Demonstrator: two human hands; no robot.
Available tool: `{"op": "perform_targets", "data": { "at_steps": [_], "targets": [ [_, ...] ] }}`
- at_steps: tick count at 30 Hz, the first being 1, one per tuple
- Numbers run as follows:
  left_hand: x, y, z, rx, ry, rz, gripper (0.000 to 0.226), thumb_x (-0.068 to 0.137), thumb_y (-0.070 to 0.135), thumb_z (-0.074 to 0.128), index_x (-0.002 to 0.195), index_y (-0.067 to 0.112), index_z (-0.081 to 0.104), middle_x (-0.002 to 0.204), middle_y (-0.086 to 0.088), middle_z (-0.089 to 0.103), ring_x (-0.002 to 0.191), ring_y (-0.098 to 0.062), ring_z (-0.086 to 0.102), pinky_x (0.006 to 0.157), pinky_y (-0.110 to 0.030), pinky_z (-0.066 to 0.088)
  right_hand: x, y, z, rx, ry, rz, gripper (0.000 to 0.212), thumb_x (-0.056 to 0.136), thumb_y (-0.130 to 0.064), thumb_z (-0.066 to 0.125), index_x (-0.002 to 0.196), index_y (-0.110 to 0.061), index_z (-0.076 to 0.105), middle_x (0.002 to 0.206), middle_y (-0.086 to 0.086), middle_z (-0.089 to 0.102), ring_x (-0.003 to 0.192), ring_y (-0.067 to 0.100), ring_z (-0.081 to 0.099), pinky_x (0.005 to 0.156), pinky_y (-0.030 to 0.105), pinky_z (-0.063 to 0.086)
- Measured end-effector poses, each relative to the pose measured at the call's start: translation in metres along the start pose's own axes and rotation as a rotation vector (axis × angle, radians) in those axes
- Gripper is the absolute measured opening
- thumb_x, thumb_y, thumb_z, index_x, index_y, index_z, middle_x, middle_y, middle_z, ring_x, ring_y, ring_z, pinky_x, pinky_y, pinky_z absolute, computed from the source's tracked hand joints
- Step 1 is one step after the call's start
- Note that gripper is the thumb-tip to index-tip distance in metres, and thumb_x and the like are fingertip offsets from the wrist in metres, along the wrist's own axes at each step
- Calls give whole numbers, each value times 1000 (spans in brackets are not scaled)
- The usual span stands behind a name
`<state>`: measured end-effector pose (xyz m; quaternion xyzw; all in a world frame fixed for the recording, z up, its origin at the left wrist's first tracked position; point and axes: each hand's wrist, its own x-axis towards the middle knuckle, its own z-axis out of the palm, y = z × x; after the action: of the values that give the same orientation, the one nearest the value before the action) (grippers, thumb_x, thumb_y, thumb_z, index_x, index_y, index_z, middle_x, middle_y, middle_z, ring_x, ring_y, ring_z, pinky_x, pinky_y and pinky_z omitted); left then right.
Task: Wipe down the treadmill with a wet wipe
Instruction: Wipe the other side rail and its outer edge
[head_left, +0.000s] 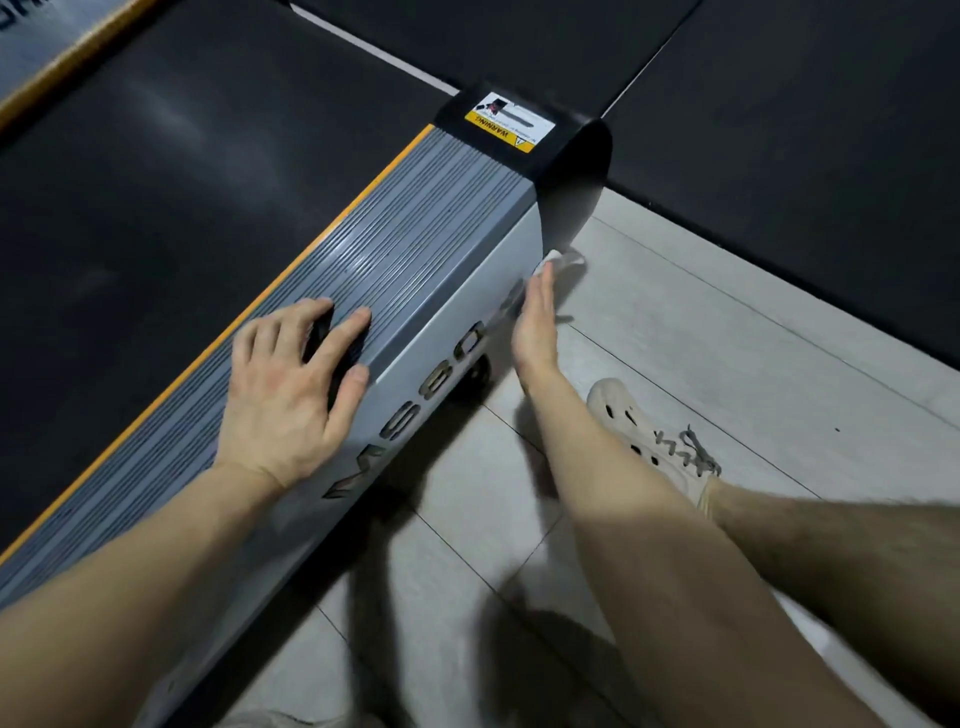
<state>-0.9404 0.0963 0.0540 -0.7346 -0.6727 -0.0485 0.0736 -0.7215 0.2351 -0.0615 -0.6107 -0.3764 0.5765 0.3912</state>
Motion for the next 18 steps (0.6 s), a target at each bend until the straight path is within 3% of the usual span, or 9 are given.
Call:
{"op": "perform_targets", "data": {
  "at_steps": [4,5,7,9,10,12,14,18],
  "targets": [
    [0,0,-1,-5,0,-11,56,106,47,42,156,23,52,150,-16,48,131,-41,49,115,-57,34,-68,37,32,113,-105,14,85,98,-88,22,169,-42,15,175,-17,20,160,1,18,134,34,12],
    [0,0,0,-6,2,-8,56,106,46,42,156,23,52,150,-15,48,131,-41,49,115,-57,34,-104,56,48,99,-151,26,79,100,-86,24,168,-45,14,173,-23,19,157,-6,18,134,32,12],
    [-1,0,-1,-6,6,-1,56,107,46,41,157,24,51,151,-15,48,131,-40,50,115,-56,34,-172,86,75,46,-249,-28,61,110,-62,28,166,-50,6,173,-31,8,154,-16,11,132,27,7],
    [-2,0,0,-12,7,-2,56,107,46,41,158,25,50,152,-14,48,133,-39,49,117,-56,33,-193,100,85,17,-296,-53,61,114,-44,31,165,-50,-1,175,-27,-4,156,-15,2,127,16,5],
    [-1,0,1,-15,11,-3,55,108,46,41,158,25,49,152,-14,48,133,-39,49,117,-55,33,-181,100,83,13,-284,-58,63,113,-42,31,166,-47,-2,175,-24,-7,157,-13,-1,129,18,4],
    [-1,0,1,-20,13,-4,55,107,45,42,158,26,50,151,-14,48,133,-38,49,117,-54,32,-135,91,66,19,-194,-66,64,111,-45,30,169,-41,2,177,-20,-4,161,-4,0,135,35,4],
    [-1,0,1,-28,14,-10,54,107,45,43,157,26,51,151,-14,48,133,-38,48,118,-54,31,-71,68,39,11,-106,-20,60,112,-51,26,168,-45,7,177,-18,3,164,9,7,135,48,6],
    [1,0,0,-34,2,-13,53,107,42,44,157,26,50,150,-13,48,134,-37,47,118,-52,30,-1,29,3,92,-29,15,60,110,-52,27,168,-45,14,177,-12,13,164,17,13,133,53,9]
  ]
}}
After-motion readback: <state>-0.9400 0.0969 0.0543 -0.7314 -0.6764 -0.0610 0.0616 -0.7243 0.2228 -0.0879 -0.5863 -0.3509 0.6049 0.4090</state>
